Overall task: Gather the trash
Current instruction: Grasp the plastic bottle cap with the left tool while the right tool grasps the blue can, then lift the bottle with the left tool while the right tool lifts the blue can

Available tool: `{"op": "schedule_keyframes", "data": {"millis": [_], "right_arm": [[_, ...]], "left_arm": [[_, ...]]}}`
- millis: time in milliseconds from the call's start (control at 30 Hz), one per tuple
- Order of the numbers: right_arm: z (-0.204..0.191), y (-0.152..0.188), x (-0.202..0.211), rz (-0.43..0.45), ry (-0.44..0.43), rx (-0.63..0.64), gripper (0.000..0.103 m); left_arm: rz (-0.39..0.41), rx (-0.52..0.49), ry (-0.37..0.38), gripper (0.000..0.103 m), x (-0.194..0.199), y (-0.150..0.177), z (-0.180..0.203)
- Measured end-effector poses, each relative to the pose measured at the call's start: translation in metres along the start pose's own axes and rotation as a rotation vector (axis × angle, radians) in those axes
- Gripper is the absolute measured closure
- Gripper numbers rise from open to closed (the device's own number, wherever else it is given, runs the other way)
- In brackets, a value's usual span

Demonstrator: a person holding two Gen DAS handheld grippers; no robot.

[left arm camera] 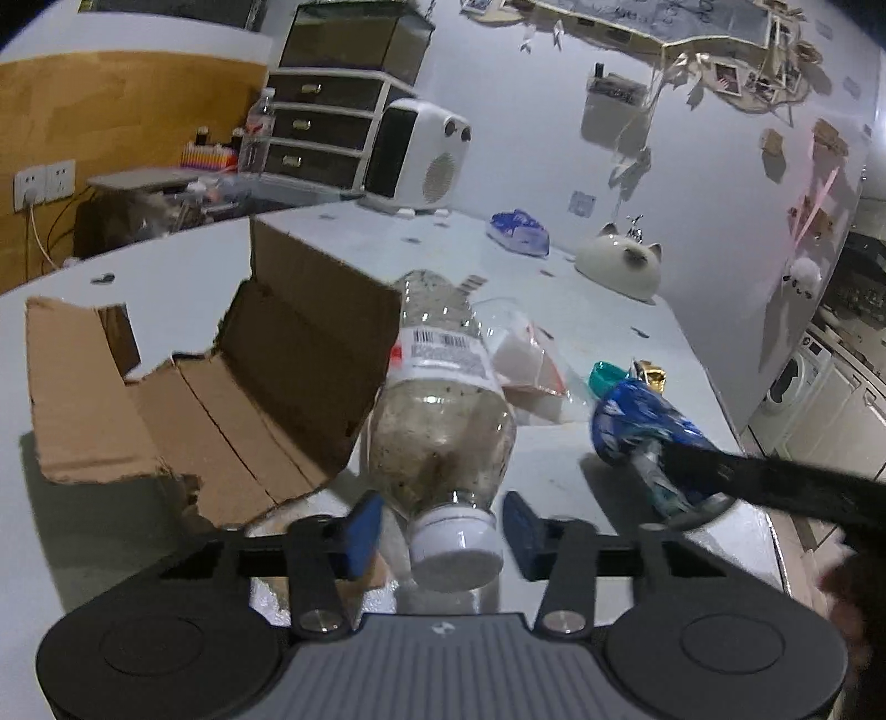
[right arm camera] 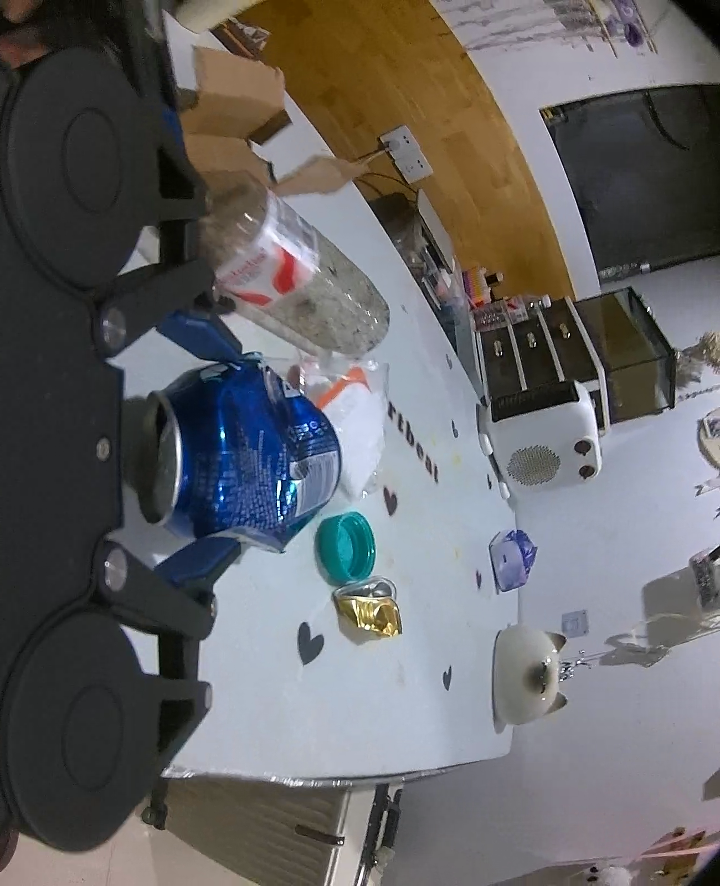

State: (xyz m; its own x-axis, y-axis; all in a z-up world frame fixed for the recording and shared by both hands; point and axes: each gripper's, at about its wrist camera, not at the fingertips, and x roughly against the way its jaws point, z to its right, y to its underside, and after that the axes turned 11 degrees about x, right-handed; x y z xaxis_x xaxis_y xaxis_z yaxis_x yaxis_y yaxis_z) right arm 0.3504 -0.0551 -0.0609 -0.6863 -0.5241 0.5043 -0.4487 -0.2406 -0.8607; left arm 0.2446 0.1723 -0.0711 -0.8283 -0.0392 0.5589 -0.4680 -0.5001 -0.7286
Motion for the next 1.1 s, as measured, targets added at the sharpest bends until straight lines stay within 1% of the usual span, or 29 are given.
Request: {"op": "schedule_keyframes", "data": {"millis": [67,233,467,667,700,767,800,833,867,933,1033,1100], "right_arm": [[-0.003,0.007,0.013,-0.004,0.007,0.002,0.033],[-0.014,0.030,0.053,-0.016,0.025,0.007,0.034],[-0.033,0.058,0.103,-0.026,0.008,0.006,0.034],[-0.049,0.078,0.129,-0.050,-0.033,0.010,0.034],[-0.051,0.080,0.132,-0.048,-0.043,0.007,0.034],[-0.052,0.083,0.136,-0.045,-0.071,-0.009,0.034],[-0.052,0.084,0.137,-0.042,-0.082,-0.017,0.033],[-0.051,0.085,0.138,-0.040,-0.094,-0.026,0.027],[-0.051,0.085,0.140,-0.033,-0.106,-0.036,0.021],[-0.048,0.085,0.144,-0.011,-0.126,-0.059,0.011],[-0.039,0.083,0.149,0.030,-0.157,-0.116,0.010],[-0.026,0.082,0.146,0.040,-0.174,-0.191,0.012]], "left_arm": [[-0.001,0.009,0.000,0.063,0.003,0.004,-0.001],[-0.032,0.010,0.042,0.068,0.022,0.020,-0.001],[-0.084,-0.016,0.089,0.069,0.069,0.055,-0.004],[-0.116,-0.070,0.107,0.068,0.108,0.078,-0.005],[-0.121,-0.080,0.109,0.067,0.112,0.080,-0.005],[-0.118,-0.095,0.111,0.055,0.116,0.081,-0.005],[-0.110,-0.099,0.106,0.042,0.118,0.081,-0.005],[-0.096,-0.104,0.103,0.035,0.120,0.079,-0.005],[-0.084,-0.110,0.103,0.034,0.121,0.077,-0.004],[-0.068,-0.118,0.111,0.033,0.123,0.069,-0.003],[-0.042,-0.135,0.112,0.029,0.120,0.053,0.002],[-0.037,-0.148,0.119,0.029,0.114,0.041,0.007]]}}
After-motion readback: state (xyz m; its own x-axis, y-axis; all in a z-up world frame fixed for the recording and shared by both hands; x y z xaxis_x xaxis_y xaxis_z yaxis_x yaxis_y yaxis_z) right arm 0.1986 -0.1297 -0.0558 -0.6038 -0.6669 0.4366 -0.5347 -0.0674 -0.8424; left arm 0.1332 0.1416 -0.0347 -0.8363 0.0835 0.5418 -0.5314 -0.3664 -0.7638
